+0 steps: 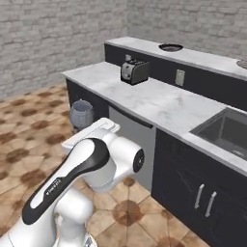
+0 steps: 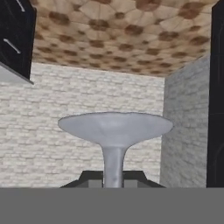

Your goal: Retrieve the wine glasses from the counter and place one next to each plate.

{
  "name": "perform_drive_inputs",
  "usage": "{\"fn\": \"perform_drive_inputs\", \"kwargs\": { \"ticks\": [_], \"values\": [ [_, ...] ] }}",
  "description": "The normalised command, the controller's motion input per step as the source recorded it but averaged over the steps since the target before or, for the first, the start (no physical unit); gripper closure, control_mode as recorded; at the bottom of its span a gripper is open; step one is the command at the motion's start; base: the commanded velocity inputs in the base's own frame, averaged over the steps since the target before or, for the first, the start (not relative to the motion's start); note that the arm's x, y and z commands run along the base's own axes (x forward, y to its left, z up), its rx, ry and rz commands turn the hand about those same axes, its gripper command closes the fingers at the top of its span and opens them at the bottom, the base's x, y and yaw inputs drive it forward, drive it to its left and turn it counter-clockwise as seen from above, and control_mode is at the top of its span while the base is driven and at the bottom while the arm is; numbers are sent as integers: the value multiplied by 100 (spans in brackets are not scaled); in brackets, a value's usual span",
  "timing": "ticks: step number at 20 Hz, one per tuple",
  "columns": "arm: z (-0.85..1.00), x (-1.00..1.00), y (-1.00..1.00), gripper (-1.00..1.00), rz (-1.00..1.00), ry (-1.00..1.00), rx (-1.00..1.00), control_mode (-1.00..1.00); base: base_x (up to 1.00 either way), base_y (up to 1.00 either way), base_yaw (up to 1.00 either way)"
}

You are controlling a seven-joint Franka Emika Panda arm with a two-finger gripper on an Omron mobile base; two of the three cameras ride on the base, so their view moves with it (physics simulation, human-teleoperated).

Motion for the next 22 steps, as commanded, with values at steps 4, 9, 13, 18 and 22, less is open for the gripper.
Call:
{"fn": "perform_drive_inputs", "kwargs": {
  "ticks": [4,9,13,18,22],
  "values": [
    [0,0,0,100,0,0,0,100,100,100,-13],
    [0,0,0,100,0,0,0,100,100,100,-14],
    [0,0,0,100,0,0,0,100,100,100,-13],
    [0,0,0,100,0,0,0,100,100,100,-13],
    [0,0,0,100,0,0,0,100,100,100,-16]
  ]
}}
